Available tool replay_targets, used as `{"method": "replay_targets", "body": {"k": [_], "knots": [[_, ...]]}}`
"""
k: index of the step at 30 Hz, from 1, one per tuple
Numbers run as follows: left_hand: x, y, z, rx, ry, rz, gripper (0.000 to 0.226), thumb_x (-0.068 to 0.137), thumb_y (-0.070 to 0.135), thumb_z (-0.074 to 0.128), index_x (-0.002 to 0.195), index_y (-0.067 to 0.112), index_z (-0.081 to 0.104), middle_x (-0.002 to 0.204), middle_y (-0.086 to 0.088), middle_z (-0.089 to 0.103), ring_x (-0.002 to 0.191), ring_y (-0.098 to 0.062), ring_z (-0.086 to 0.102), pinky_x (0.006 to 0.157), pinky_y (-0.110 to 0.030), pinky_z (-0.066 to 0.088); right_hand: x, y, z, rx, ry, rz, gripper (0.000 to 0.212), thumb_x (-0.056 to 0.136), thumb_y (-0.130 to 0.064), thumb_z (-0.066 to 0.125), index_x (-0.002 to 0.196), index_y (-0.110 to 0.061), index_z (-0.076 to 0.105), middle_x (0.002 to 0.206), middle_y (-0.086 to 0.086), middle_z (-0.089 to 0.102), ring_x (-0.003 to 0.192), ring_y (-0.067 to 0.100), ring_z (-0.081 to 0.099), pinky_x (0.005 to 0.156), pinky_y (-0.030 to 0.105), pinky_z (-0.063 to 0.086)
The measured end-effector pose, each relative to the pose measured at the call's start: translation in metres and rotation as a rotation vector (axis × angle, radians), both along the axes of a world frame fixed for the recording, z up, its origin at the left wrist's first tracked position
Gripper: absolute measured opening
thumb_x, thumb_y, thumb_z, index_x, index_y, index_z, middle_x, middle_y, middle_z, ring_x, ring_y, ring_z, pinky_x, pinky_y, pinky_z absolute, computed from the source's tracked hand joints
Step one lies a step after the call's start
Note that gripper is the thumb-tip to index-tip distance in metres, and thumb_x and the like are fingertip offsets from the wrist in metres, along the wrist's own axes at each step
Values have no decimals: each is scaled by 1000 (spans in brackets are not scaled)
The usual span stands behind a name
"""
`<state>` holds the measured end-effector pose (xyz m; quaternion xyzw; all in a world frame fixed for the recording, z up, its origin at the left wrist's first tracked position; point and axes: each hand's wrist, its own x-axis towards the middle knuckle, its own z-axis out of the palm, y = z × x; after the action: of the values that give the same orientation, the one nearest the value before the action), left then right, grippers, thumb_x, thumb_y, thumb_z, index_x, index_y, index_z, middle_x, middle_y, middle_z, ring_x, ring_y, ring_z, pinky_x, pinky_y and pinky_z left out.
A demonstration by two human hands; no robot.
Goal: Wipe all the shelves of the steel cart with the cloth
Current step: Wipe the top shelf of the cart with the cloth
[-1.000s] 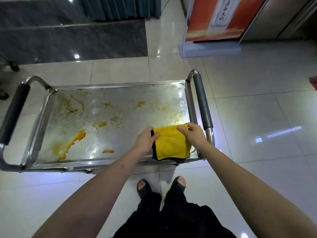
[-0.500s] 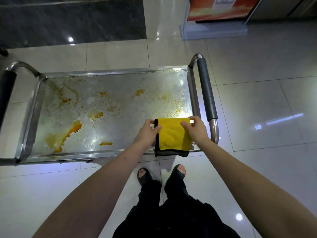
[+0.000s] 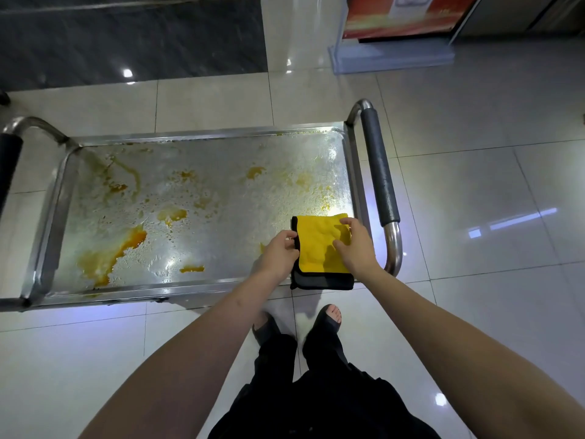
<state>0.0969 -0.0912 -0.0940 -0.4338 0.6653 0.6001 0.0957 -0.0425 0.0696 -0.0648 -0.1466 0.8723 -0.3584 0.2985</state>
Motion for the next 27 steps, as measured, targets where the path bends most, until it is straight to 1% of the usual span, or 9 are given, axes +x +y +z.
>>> {"method": "replay_targets", "body": {"k": [3, 5, 7, 9, 12, 15, 17, 22, 27], "knots": [[3, 9, 7, -96, -7, -44, 41, 90, 12, 60, 108, 49, 57, 111, 13, 69, 101, -12, 68, 90, -45, 59, 11, -1, -3, 52, 144, 134, 43, 98, -7, 65, 140, -12, 55, 152, 6, 47, 144, 23, 43, 111, 29, 35], [4, 15, 13, -157, 5, -50, 36, 94, 5, 58, 121, 30, 61, 113, 9, 67, 103, -13, 65, 95, -37, 55, 19, -2, -7, 61, 228, 232, 38, 99, -7, 63, 136, -10, 57, 155, 10, 46, 147, 27, 40, 114, 30, 32], [7, 20, 16, -223, 21, -38, 32, 97, 0, 54, 122, 18, 64, 116, 3, 67, 105, -14, 64, 97, -32, 53, 26, -3, -16, 55, 317, 352, 36, 98, -10, 63, 134, -9, 60, 152, 14, 50, 141, 33, 46, 116, 43, 38], [16, 22, 17, -293, 35, -27, 31, 98, 0, 50, 120, 16, 65, 117, 3, 66, 107, -13, 63, 95, -27, 51, 31, -8, -30, 73, 414, 475, 37, 97, -14, 63, 133, -9, 60, 148, 15, 53, 138, 37, 48, 107, 58, 45], [29, 26, 18, -378, 57, -42, 31, 99, -1, 47, 118, 15, 66, 116, 3, 64, 105, -10, 61, 92, -21, 47, 35, -12, -37, 183, 468, 510, 47, 102, -30, 57, 147, -17, 53, 162, 14, 38, 152, 41, 30, 117, 64, 31], [48, 25, 13, -422, 67, -44, 35, 96, -5, 47, 116, 15, 67, 117, 0, 64, 106, -11, 62, 95, -21, 46, 44, -17, -46, 301, 496, 552, 57, 107, -54, 34, 159, -32, 36, 173, 9, 17, 159, 39, 9, 123, 61, 13], [62, 27, 9, -441, 50, -60, 37, 95, -5, 46, 118, 15, 67, 118, 0, 62, 105, -9, 60, 95, -19, 44, 51, -18, -53, 345, 495, 564, 60, 108, -60, 23, 163, -37, 27, 175, 6, 11, 160, 39, 3, 125, 62, 6], [87, 24, -2, -471, 59, -73, 31, 98, -1, 46, 116, 12, 68, 115, -3, 62, 109, -17, 60, 101, -33, 48, 62, -14, -70, 383, 546, 548, 64, 107, -61, 19, 164, -34, 27, 175, 8, 12, 160, 40, 4, 125, 64, 8], [100, 20, -6, -477, 51, -109, 34, 96, -3, 45, 115, 13, 68, 113, 0, 61, 108, -16, 58, 101, -36, 49, 60, -11, -76, 357, 607, 568, 64, 107, -60, 19, 165, -33, 23, 175, 8, 9, 160, 40, 2, 125, 64, 8]]}}
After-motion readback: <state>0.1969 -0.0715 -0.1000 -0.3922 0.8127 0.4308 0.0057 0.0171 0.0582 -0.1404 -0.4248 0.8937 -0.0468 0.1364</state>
